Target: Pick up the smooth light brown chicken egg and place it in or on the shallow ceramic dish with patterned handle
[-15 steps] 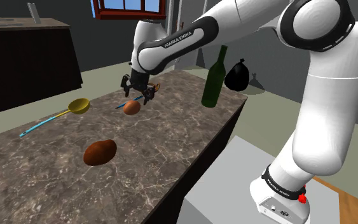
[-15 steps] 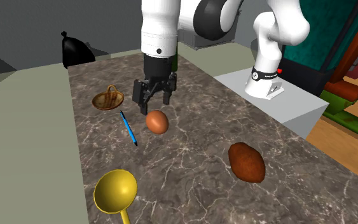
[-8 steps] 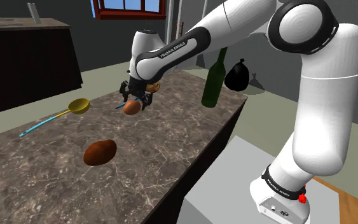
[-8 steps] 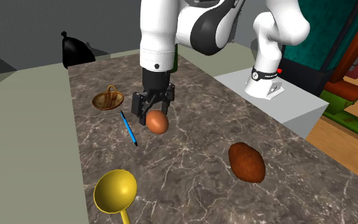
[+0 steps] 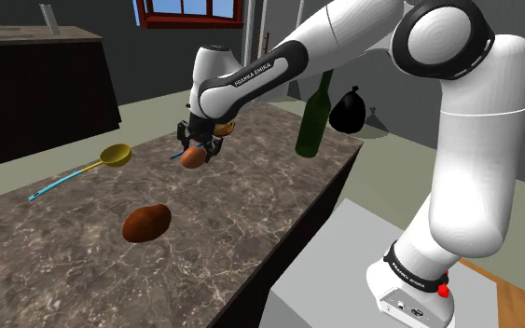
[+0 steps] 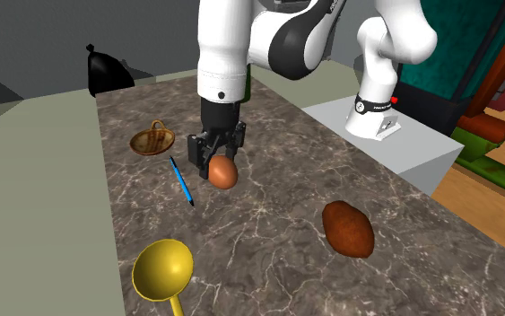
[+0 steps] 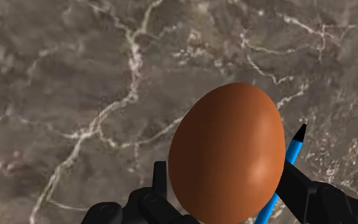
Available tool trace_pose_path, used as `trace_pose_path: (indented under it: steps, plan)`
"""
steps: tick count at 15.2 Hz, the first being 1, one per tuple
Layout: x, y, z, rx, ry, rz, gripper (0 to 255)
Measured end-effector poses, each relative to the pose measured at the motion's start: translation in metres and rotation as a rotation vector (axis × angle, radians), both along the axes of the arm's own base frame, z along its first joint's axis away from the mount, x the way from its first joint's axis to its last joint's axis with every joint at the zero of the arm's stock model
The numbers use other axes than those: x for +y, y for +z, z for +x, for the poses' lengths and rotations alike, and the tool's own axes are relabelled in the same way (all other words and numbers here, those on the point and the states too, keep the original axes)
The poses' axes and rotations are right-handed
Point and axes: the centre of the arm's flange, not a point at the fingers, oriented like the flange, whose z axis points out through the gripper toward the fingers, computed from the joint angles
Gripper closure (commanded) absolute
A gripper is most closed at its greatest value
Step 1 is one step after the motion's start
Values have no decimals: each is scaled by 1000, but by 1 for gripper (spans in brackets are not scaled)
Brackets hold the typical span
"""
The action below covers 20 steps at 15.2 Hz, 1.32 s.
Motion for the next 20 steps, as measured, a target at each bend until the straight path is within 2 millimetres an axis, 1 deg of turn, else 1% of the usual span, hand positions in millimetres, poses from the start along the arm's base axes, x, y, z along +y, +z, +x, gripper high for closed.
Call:
trace_pose_path:
  steps: [9,10,12,20]
  plan:
    - [0,0,0,0,0,0,255]
    - [0,2,0,0,0,0,255]
    - [0,10,0,0,0,0,255]
    - [1,52,1,0,0,0,255]
